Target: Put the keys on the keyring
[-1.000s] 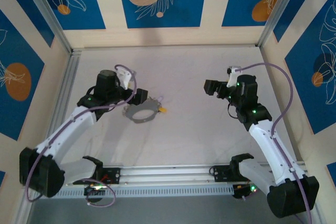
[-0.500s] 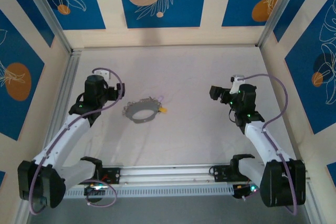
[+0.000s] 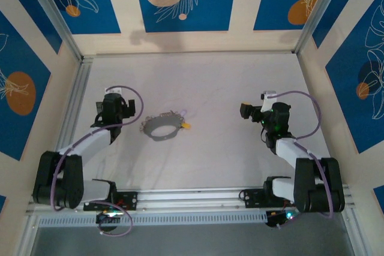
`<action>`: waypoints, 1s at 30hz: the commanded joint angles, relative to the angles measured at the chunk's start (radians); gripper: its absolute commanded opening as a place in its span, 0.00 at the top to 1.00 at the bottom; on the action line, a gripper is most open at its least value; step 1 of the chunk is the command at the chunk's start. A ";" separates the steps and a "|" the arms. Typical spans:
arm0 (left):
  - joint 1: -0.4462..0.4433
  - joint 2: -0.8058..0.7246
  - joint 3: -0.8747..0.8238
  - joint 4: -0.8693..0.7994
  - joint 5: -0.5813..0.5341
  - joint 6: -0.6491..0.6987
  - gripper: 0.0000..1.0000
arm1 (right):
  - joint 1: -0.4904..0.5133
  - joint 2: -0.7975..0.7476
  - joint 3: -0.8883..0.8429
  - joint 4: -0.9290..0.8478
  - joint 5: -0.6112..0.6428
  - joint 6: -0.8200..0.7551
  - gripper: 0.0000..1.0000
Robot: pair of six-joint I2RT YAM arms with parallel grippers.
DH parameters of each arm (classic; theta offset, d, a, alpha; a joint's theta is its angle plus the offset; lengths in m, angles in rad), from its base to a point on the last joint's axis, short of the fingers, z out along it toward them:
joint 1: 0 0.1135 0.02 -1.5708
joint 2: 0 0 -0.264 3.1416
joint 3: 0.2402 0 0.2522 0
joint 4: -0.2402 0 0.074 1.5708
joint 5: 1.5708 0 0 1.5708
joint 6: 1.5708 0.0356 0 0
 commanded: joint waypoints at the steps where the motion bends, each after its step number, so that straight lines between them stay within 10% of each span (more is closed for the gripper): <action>1: 0.036 0.065 -0.025 0.208 -0.014 0.035 0.00 | -0.006 0.075 -0.005 0.173 -0.050 -0.030 0.01; 6: 0.044 0.150 -0.128 0.435 0.071 0.055 0.00 | -0.013 0.268 -0.043 0.404 -0.102 -0.039 0.01; 13: 0.044 0.249 -0.217 0.714 0.173 0.099 0.00 | 0.002 0.282 0.051 0.231 0.008 -0.019 0.01; 30: 0.042 0.234 -0.218 0.686 0.169 0.097 0.00 | 0.009 0.286 0.055 0.231 0.020 -0.023 0.01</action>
